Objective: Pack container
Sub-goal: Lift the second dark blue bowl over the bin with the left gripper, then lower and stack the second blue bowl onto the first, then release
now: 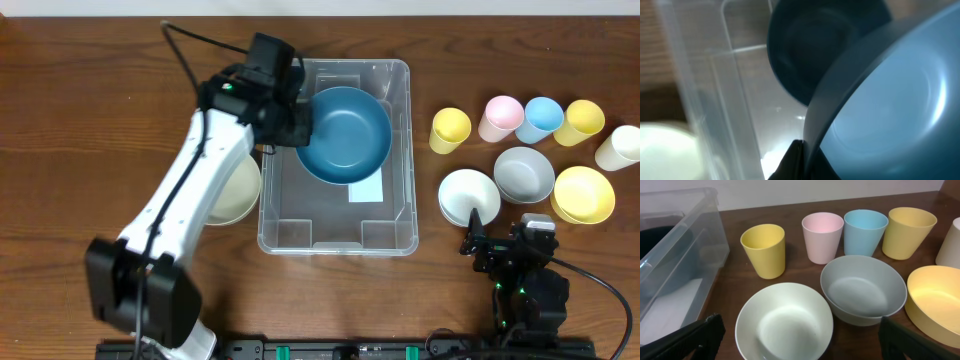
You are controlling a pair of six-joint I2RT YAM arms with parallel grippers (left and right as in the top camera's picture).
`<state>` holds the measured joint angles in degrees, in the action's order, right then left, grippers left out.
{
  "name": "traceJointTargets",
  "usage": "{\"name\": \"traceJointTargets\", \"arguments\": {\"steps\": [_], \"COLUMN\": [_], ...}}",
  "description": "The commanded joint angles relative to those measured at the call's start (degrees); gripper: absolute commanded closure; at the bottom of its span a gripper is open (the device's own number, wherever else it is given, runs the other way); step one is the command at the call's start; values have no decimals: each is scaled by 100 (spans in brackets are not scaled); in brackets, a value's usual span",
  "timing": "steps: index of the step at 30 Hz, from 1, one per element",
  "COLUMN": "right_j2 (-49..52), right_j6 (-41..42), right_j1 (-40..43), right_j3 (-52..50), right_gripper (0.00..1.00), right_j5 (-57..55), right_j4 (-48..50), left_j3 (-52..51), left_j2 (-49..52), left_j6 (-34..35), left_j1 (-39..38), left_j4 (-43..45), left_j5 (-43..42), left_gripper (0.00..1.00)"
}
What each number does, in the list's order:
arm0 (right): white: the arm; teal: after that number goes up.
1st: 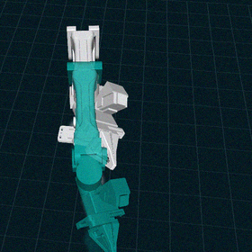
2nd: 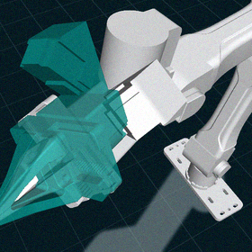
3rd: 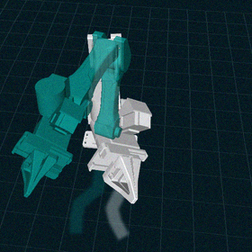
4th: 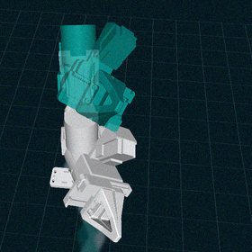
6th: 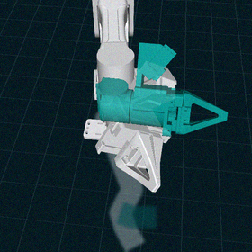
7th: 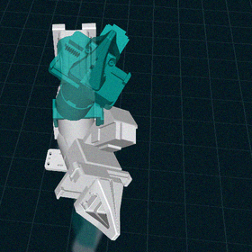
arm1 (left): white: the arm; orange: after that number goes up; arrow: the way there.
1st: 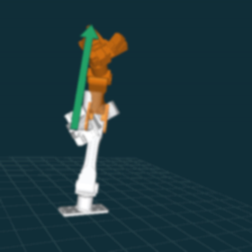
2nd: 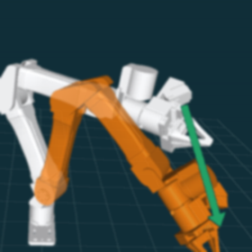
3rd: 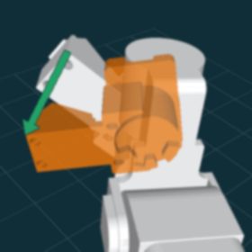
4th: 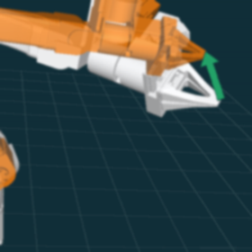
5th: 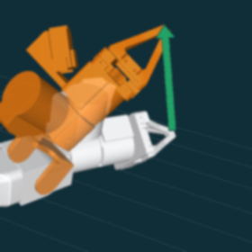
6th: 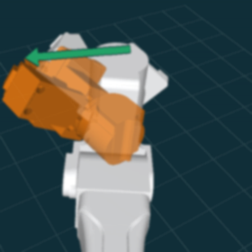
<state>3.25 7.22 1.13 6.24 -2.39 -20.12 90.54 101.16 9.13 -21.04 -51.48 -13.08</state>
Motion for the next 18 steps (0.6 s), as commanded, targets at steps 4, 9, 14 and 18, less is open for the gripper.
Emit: {"name": "traceJointTargets", "arguments": {"steps": [4,9,14,18], "right_j2": [-35,-35,-35,-35], "right_j6": [66,66,66,66], "right_j1": [52,52,52,52], "right_j3": [-15,-15,-15,-15], "right_gripper": [1,1,1,1], "right_j5": [-39,-39,-39,-39], "right_j4": [-4,-2,-4,-4], "left_j3": [-22,-20,-20,17], "left_j2": [302,299,299,190], "left_j6": [-31,-31,-4,-7], "left_j1": [-46,-59,-59,-50], "left_j4": [448,804,824,743], "left_j5": [212,197,160,188], "left_gripper": [94,94,87,54]}}
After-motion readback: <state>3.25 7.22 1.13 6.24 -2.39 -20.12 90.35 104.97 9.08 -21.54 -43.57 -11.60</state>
